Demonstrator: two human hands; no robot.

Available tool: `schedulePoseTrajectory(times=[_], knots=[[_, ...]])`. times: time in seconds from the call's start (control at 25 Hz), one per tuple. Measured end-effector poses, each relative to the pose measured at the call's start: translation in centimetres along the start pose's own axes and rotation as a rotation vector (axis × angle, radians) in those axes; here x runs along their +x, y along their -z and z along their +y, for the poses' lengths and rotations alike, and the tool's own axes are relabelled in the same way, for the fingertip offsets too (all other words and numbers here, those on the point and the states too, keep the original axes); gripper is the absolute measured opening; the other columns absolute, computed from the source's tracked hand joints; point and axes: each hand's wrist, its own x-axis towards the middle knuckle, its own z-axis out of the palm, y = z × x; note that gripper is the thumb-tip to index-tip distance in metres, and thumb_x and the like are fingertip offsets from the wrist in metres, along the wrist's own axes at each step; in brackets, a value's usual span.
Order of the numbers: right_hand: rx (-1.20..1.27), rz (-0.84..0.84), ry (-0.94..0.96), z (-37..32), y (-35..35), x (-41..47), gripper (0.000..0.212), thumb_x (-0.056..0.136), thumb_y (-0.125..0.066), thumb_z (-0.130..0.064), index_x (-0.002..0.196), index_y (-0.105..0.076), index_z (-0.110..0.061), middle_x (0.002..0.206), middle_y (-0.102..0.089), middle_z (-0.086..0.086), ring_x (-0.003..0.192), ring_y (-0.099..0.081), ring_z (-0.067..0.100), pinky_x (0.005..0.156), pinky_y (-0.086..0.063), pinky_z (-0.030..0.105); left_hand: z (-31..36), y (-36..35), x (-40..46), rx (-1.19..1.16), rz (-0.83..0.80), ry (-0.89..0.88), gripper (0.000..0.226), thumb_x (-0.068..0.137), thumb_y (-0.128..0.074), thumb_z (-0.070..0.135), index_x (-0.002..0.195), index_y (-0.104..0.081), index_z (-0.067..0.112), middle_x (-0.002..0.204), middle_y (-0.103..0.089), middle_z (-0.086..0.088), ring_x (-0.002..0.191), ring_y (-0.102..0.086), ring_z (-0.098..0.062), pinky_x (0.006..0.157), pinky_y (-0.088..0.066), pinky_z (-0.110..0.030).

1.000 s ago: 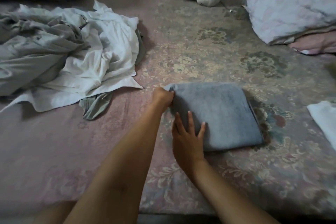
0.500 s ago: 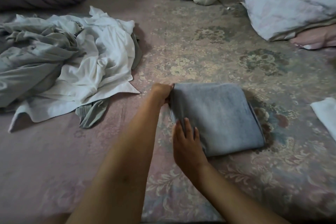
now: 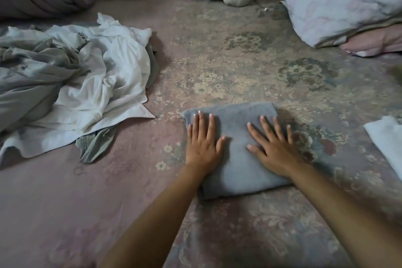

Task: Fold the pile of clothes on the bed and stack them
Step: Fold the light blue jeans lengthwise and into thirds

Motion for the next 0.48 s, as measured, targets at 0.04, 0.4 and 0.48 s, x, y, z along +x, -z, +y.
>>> schedulePoseTrajectory(times=[0.04,0.4,0.48], knots=[[0.039,-0.044,-0.008,0.7,-0.5,0.3,0.086,0.058,0.027,-0.084,0.137,0.021,-0.051,0.155,0.023,-0.013,0.142,0.027,0.019,0.111,0.008,0.061,-0.8,-1.2,-0.4,-0.002,0.041,0.009,0.074,0.093,-0.007,0.061,0.149,-0.017,0.013,0.156,-0.009,-0.016,0.143,-0.003,-0.028,0.116,-0.005,-0.048],[0.041,-0.029,0.123,1.2,-0.5,-0.8,0.085,0.059,0.031,-0.080,0.136,0.028,-0.044,0.154,0.025,0.007,0.137,0.032,0.025,0.115,0.014,0.049,0.6,0.2,-2.2,0.190,-0.047,-0.025,0.069,0.088,-0.015,0.062,0.148,-0.007,0.029,0.156,0.005,-0.007,0.146,0.004,-0.029,0.117,0.005,-0.046],[0.068,-0.003,0.151,1.4,-1.8,-1.1,0.082,0.067,0.024,-0.081,0.140,0.021,-0.043,0.154,0.022,0.006,0.138,0.027,0.025,0.117,0.005,0.051,0.3,-0.5,-3.5,0.111,-0.063,-0.008,0.068,0.088,-0.019,0.062,0.147,-0.010,0.032,0.157,0.001,-0.004,0.146,0.004,-0.027,0.117,0.002,-0.045]])
